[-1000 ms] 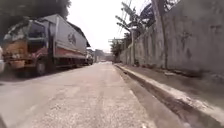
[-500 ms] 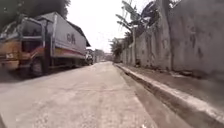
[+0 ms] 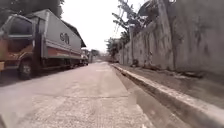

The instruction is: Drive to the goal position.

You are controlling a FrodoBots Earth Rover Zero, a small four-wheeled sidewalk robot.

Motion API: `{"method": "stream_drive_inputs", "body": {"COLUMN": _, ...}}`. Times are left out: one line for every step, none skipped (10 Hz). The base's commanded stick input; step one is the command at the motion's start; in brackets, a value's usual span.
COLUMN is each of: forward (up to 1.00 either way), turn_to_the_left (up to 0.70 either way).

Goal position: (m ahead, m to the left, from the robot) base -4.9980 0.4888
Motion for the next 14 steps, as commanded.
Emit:
{"method": "stream_drive_inputs", "body": {"forward": 0.70, "turn_to_the_left": 0.00}}
{"method": "stream_drive_inputs", "body": {"forward": 0.70, "turn_to_the_left": 0.00}}
{"method": "stream_drive_inputs", "body": {"forward": 0.70, "turn_to_the_left": 0.00}}
{"method": "stream_drive_inputs", "body": {"forward": 0.70, "turn_to_the_left": 0.00}}
{"method": "stream_drive_inputs", "body": {"forward": 0.70, "turn_to_the_left": 0.00}}
{"method": "stream_drive_inputs", "body": {"forward": 0.70, "turn_to_the_left": 0.00}}
{"method": "stream_drive_inputs", "body": {"forward": 0.70, "turn_to_the_left": 0.00}}
{"method": "stream_drive_inputs", "body": {"forward": 0.70, "turn_to_the_left": 0.00}}
{"method": "stream_drive_inputs", "body": {"forward": 0.70, "turn_to_the_left": 0.00}}
{"method": "stream_drive_inputs", "body": {"forward": 0.70, "turn_to_the_left": 0.00}}
{"method": "stream_drive_inputs", "body": {"forward": 0.70, "turn_to_the_left": 0.00}}
{"method": "stream_drive_inputs", "body": {"forward": 0.70, "turn_to_the_left": 0.00}}
{"method": "stream_drive_inputs", "body": {"forward": 0.70, "turn_to_the_left": 0.00}}
{"method": "stream_drive_inputs", "body": {"forward": 0.70, "turn_to_the_left": 0.00}}
